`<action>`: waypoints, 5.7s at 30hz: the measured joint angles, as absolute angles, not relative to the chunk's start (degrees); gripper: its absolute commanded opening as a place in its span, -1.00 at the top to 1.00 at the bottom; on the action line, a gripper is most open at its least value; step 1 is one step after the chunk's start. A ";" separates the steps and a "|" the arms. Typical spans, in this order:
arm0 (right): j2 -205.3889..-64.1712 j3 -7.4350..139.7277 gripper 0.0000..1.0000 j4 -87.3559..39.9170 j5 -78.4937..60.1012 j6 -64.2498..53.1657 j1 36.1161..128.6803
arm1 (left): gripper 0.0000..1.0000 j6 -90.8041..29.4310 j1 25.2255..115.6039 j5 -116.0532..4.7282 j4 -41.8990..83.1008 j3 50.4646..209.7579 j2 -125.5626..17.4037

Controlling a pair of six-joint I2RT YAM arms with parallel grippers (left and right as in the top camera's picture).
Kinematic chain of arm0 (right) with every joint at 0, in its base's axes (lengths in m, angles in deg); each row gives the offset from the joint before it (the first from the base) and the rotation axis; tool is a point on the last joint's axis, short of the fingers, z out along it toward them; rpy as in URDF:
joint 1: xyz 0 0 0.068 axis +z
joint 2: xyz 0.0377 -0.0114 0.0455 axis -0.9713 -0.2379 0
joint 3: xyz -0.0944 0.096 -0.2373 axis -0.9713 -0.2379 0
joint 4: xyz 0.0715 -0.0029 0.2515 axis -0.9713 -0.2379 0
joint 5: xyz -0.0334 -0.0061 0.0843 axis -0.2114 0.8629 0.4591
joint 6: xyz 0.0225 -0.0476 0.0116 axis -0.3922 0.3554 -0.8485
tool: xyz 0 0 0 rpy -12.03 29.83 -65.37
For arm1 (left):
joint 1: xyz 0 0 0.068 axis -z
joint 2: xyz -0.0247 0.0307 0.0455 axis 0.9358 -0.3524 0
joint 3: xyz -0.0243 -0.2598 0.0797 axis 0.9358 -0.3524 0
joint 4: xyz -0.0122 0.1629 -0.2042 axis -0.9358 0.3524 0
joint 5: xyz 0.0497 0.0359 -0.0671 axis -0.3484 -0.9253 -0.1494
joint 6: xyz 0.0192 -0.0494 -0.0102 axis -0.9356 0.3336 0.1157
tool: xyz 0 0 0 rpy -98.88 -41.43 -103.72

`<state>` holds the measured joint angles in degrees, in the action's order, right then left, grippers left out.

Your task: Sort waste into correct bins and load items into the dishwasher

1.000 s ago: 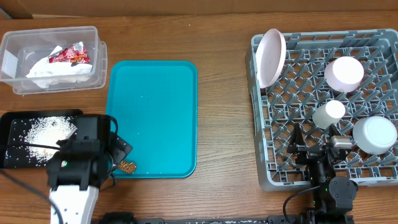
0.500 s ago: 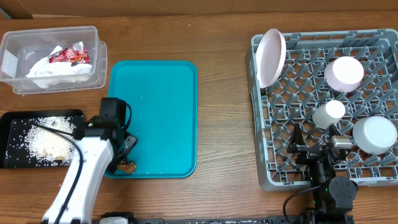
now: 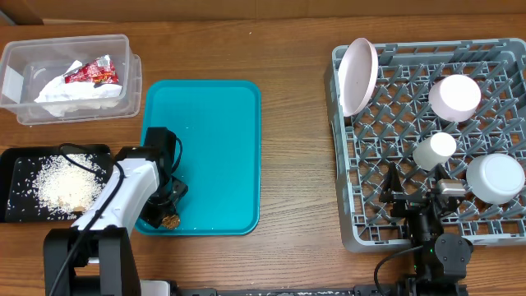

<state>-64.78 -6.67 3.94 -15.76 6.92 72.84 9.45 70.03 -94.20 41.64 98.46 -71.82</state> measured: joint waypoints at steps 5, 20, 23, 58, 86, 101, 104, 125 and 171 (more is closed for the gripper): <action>-64.78 -6.67 -1.00 3.92 -15.74 6.94 72.84 | -0.23 9.61 70.03 -94.00 41.64 98.35 -72.60; -64.78 -6.67 -1.00 3.92 -15.76 6.94 72.84 | 0.01 12.47 70.03 -94.13 33.84 93.37 -71.27; -64.78 -6.67 -1.00 3.92 -15.76 6.94 72.84 | 0.15 12.51 70.03 -94.26 33.22 93.35 -71.25; -64.78 -6.67 -1.00 3.94 -15.74 6.94 72.84 | 0.44 3.77 58.71 -93.85 40.02 113.85 -72.69; -64.81 -6.67 -1.00 3.90 -15.76 6.94 72.84 | -1.00 -1.56 34.82 -89.23 31.43 117.26 -72.69; -64.78 -6.67 -0.99 3.92 -15.74 6.94 72.84 | -1.00 -19.35 34.86 -58.33 49.14 117.24 -63.36; -64.78 -6.69 -1.00 3.94 -15.79 6.94 72.84 | -1.00 -22.22 34.86 -57.13 51.54 116.06 -55.62; -64.78 -6.67 -0.99 3.92 -15.76 6.94 72.84 | -1.00 -24.77 34.86 -61.89 64.35 104.12 -36.67; -64.78 -6.67 -1.00 3.94 -15.76 6.94 72.84 | -0.99 -31.42 72.11 -72.91 -2.97 53.79 9.08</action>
